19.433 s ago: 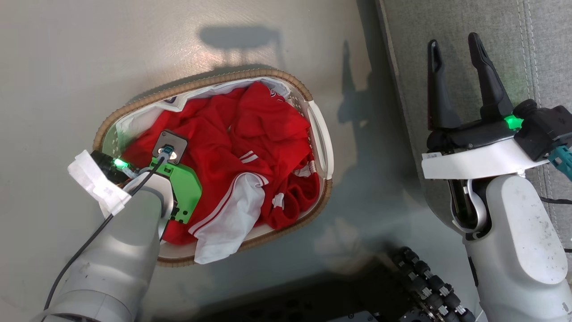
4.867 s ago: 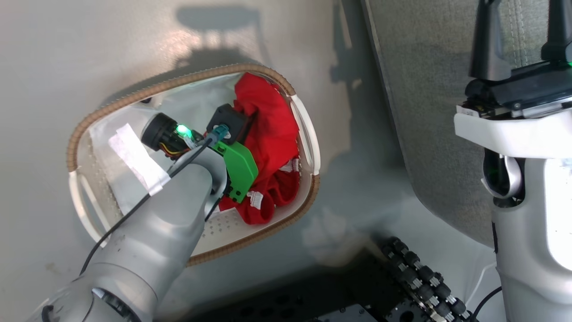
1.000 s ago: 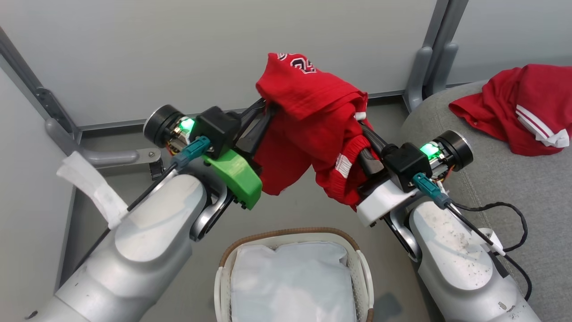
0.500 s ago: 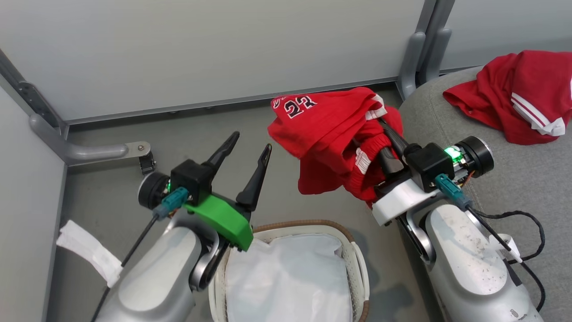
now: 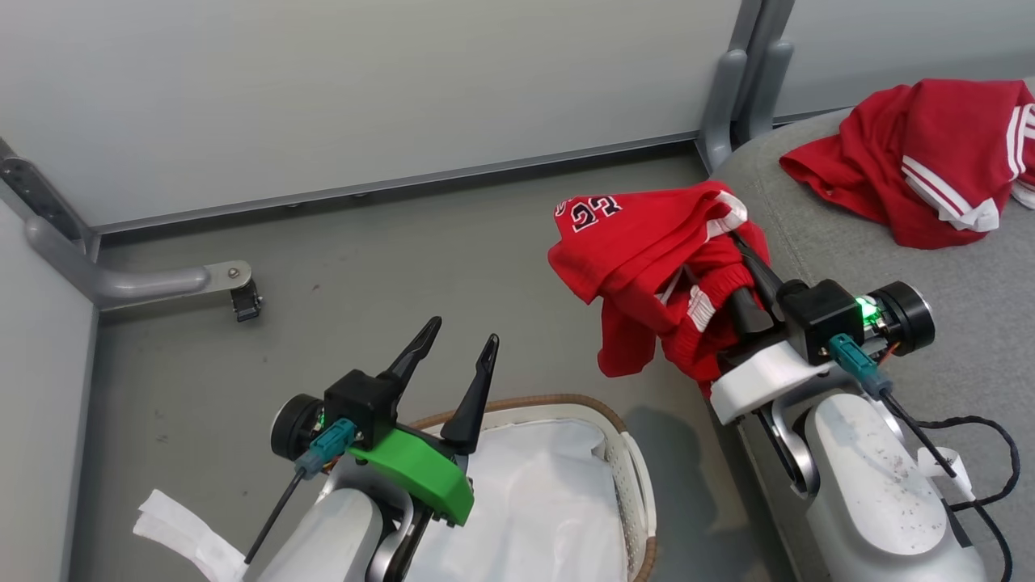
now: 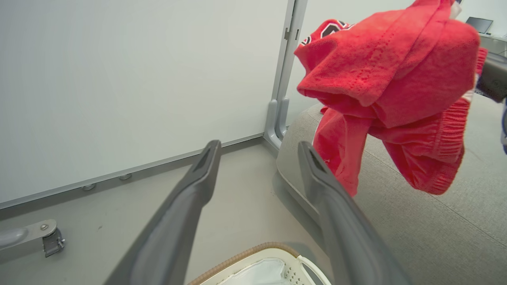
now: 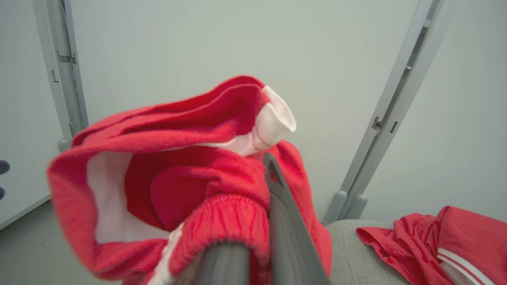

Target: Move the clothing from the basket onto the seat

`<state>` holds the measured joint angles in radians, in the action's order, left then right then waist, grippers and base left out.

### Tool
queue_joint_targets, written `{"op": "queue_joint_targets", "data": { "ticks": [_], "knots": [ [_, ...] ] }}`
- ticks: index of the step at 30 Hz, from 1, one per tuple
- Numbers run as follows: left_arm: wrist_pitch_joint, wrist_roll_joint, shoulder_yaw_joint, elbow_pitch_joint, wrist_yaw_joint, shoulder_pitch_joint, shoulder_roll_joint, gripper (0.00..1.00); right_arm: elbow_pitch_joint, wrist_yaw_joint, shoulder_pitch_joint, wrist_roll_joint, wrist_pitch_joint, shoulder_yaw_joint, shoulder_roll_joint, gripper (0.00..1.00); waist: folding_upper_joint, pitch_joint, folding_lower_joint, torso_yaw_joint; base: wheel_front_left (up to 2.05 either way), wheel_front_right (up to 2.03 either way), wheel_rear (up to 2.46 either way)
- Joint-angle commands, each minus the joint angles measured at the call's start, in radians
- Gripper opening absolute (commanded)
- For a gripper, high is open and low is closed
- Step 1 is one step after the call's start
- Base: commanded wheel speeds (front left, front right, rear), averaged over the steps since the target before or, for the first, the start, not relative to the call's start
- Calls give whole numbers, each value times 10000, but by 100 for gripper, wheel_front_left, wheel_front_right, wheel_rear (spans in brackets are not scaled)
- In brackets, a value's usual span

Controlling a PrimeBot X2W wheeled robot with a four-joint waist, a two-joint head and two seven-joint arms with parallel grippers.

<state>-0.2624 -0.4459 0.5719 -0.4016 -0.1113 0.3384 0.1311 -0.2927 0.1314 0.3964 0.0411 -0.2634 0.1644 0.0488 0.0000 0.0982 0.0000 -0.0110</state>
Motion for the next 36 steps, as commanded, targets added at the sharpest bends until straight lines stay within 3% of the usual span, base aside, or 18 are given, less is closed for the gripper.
{"op": "queue_joint_targets", "data": {
  "ticks": [1,14,23,28,36],
  "knots": [
    [-33,111,-124,37,-51,-170,-51,100,74,-14,-146,46,-19,-145,33,0,0,155,0,-296,0,0,0],
    [-19,1093,-361,121,-194,-84,-192,100,401,-14,-377,109,-19,-1203,25,0,0,1117,0,-2947,0,0,0],
    [-19,1137,234,48,-209,180,57,100,521,-14,-679,-190,-19,-1632,22,0,0,1537,0,-4332,0,0,0],
    [-19,1167,500,77,-211,270,155,100,575,-14,-771,-238,-19,-1693,22,0,0,1684,0,-4420,0,0,0],
    [-19,1183,813,150,-212,562,251,100,662,-16,37,50,-21,-2124,31,0,0,2131,0,-3921,0,0,0]
  ]
}}
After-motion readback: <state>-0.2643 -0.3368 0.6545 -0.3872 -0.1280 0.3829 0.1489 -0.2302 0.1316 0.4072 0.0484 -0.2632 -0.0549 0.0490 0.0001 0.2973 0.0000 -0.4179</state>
